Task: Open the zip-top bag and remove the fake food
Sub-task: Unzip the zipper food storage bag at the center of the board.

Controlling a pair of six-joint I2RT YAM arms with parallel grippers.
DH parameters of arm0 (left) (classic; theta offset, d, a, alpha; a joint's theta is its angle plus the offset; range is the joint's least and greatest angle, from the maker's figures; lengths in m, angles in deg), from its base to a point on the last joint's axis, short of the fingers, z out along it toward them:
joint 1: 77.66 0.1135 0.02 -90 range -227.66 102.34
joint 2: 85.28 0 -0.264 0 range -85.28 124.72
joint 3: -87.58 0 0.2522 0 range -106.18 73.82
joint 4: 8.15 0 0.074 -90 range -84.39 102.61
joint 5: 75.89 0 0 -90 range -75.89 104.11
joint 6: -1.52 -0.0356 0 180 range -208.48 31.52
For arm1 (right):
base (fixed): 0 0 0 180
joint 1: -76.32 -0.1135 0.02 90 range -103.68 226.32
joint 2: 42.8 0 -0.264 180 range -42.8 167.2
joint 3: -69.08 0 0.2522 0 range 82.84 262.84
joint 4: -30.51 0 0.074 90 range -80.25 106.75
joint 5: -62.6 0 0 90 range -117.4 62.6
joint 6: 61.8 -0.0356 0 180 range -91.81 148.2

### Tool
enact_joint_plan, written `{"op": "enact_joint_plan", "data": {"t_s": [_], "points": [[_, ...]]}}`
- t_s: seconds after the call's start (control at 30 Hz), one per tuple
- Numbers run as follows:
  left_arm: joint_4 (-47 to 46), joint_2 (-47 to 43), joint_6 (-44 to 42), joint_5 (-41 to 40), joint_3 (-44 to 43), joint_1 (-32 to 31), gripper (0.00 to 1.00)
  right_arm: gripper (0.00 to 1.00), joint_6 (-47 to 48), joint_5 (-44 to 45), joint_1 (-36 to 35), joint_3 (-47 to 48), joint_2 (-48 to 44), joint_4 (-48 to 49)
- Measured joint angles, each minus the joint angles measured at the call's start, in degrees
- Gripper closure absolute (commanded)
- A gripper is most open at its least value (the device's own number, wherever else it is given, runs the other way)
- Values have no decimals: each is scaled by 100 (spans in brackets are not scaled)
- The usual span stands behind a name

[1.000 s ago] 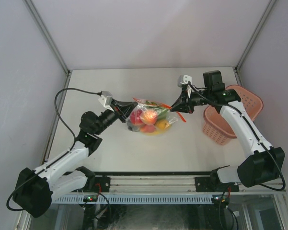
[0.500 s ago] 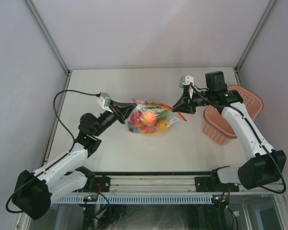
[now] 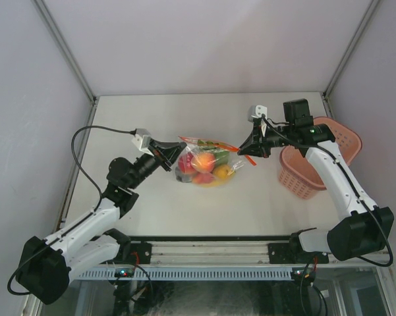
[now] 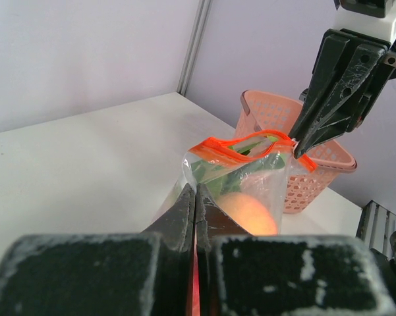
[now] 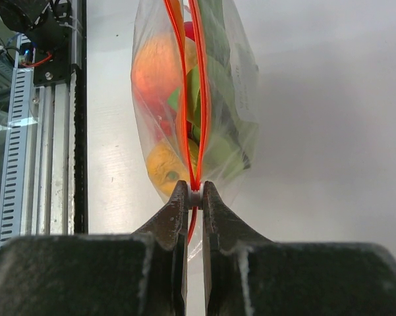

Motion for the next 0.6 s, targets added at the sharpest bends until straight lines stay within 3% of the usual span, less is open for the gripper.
{"op": "enact_joint_plan", "data": {"t_s": [0.6], "points": [[-2,-2,50,-31,2,197,100,100,245,109,109,-2,-4,-184]]}}
